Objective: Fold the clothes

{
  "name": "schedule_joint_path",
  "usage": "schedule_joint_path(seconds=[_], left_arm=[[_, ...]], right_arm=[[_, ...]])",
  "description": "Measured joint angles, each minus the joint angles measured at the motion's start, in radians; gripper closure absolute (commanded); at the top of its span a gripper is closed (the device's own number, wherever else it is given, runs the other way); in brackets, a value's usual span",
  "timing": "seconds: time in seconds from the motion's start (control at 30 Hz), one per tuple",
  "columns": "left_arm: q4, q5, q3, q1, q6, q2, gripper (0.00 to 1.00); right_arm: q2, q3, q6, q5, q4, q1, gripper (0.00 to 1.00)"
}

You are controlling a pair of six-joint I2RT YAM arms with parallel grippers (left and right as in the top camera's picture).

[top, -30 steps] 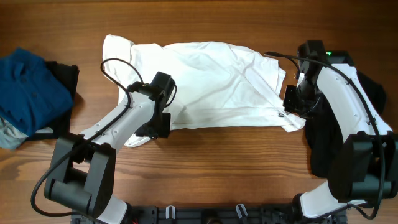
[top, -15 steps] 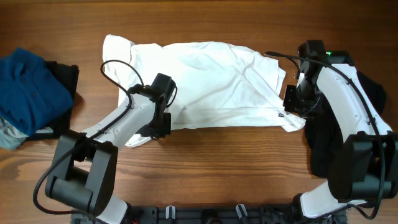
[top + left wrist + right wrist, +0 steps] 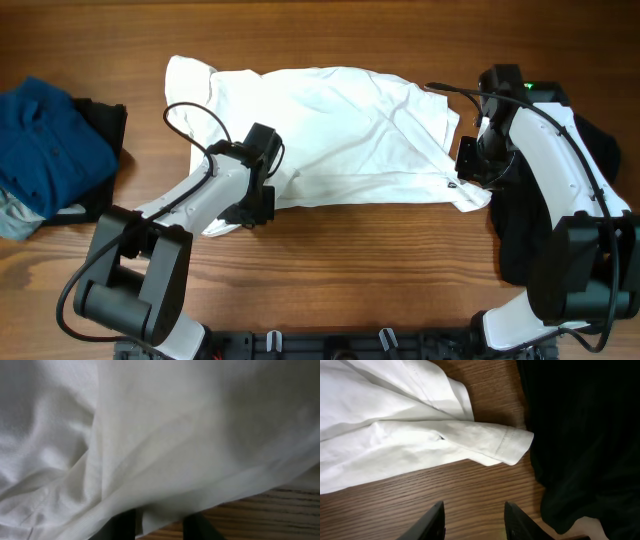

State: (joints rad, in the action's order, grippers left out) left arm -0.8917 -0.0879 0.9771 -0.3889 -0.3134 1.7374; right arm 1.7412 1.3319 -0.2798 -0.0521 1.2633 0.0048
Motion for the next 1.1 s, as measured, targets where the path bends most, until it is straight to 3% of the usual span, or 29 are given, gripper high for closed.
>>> schedule_joint_path(seconds=[0.13, 0.27, 0.5, 0.63, 0.7, 0.87, 1.1], left_arm=[[0.012, 0.000, -0.025, 0.000, 0.000, 0.000, 0.71], [0.016, 0.003, -0.032, 0.000, -0.006, 0.000, 0.96], [0.029, -0.002, -0.033, 0.000, -0.007, 0.000, 0.96], [-0.139, -0.005, 0.018, 0.000, -0.007, -0.006, 0.96], [-0.235, -0.005, 0.088, 0.005, -0.011, -0.072, 0.96], [-0.302, -0.009, 0.128, 0.093, -0.017, -0.280, 0.96], [-0.321, -0.016, 0.129, 0.179, -0.025, -0.314, 0.96]], right_arm=[[0.000, 0.000, 0.000, 0.000, 0.000, 0.000, 0.61], [0.000, 0.000, 0.000, 0.000, 0.000, 0.000, 0.61], [0.000, 0.000, 0.000, 0.000, 0.000, 0.000, 0.61], [0.000, 0.000, 0.001, 0.000, -0.007, 0.000, 0.61], [0.000, 0.000, 0.001, 0.000, -0.011, 0.000, 0.56], [0.000, 0.000, 0.009, 0.000, -0.019, 0.000, 0.49], [0.000, 0.000, 0.013, 0.000, -0.048, 0.000, 0.49]])
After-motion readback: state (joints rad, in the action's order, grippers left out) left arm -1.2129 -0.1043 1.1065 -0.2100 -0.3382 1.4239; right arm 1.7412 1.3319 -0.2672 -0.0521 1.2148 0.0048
